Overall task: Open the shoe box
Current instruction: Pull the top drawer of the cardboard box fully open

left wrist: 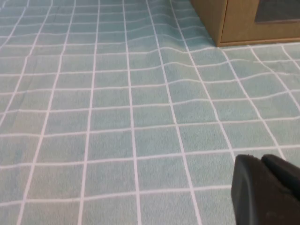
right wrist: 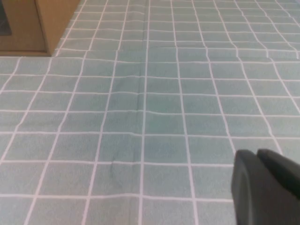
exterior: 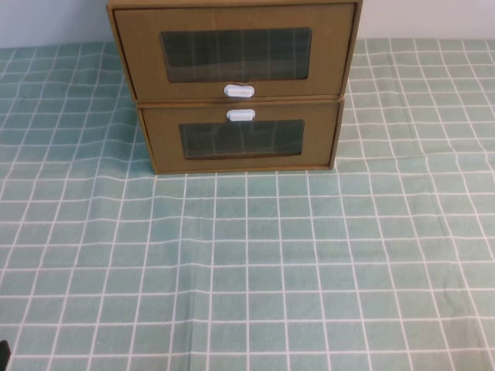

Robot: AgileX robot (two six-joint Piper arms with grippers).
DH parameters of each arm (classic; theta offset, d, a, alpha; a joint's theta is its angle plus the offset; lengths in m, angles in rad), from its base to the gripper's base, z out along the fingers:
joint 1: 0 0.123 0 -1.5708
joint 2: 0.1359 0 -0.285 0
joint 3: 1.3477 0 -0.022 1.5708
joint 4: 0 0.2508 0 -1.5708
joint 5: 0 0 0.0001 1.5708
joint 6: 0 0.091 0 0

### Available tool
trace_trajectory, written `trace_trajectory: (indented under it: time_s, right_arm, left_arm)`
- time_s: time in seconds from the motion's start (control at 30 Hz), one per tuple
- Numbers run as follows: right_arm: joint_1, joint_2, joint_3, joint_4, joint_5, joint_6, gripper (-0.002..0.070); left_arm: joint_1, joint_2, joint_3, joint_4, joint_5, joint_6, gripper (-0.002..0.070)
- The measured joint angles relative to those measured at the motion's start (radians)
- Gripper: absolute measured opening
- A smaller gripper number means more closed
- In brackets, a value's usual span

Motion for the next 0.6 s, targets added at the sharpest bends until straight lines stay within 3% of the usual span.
trace_trajectory:
  time_s: [0.6]
  right_arm:
    - [0.0,0.0,0.0,0.0,-0.15,0.0,-0.0014]
  left_arm:
    - [0.0,0.0,0.0,0.002,-0.063,0.02,-0.0005]
